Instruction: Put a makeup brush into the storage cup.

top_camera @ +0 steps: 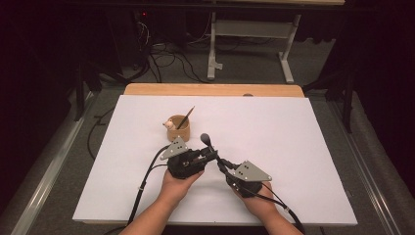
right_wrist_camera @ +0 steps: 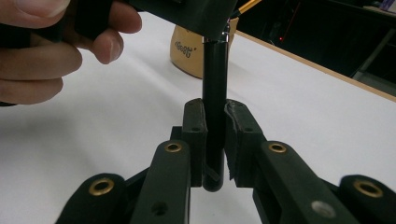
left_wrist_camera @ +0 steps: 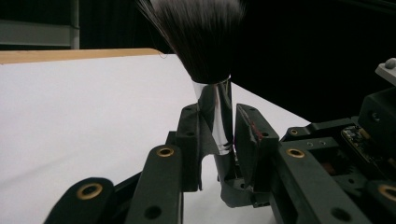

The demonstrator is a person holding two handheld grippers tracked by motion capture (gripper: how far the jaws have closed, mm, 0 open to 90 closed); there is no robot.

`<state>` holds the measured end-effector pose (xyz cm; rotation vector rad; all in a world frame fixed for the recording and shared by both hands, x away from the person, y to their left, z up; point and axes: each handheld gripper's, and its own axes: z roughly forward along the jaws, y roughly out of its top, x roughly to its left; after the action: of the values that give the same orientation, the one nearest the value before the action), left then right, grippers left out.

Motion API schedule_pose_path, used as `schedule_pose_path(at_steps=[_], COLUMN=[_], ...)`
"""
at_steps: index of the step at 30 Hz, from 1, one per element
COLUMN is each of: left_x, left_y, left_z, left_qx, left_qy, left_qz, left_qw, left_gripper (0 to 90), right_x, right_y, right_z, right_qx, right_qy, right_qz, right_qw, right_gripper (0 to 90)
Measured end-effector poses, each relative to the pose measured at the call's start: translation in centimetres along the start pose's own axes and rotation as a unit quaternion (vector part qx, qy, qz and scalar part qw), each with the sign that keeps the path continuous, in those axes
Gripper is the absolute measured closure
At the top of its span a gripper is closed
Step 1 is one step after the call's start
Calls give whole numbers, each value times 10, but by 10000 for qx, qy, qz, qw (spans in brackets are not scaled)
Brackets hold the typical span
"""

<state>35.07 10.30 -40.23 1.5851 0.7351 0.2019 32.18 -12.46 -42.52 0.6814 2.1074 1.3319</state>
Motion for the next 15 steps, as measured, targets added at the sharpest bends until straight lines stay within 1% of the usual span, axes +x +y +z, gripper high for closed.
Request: schedule_pose_path(at_steps=[5, 8, 13, 15], left_x=[0, 0, 1, 1], left_y=[0, 0, 0, 0], left_z=[0, 0, 0, 0], left_qx=[-7, -5, -19, -17], left_qy=[-31, -55, -107, -133], left_qz=[-27, -40, -50, -25], left_qw=[10000, 10000, 9999, 9999], left_gripper=[726, 730, 740, 747], right_x=[0, 0, 0, 0], right_y=[0, 0, 0, 0], right_z=[0, 0, 0, 0], right_qx=[-15, -11, 16, 9], right_qy=[9, 16, 2, -6], right_qz=[3, -37, -18, -20], right_qw=[10000, 10000, 10000, 10000], right_gripper=[815, 815, 815, 815])
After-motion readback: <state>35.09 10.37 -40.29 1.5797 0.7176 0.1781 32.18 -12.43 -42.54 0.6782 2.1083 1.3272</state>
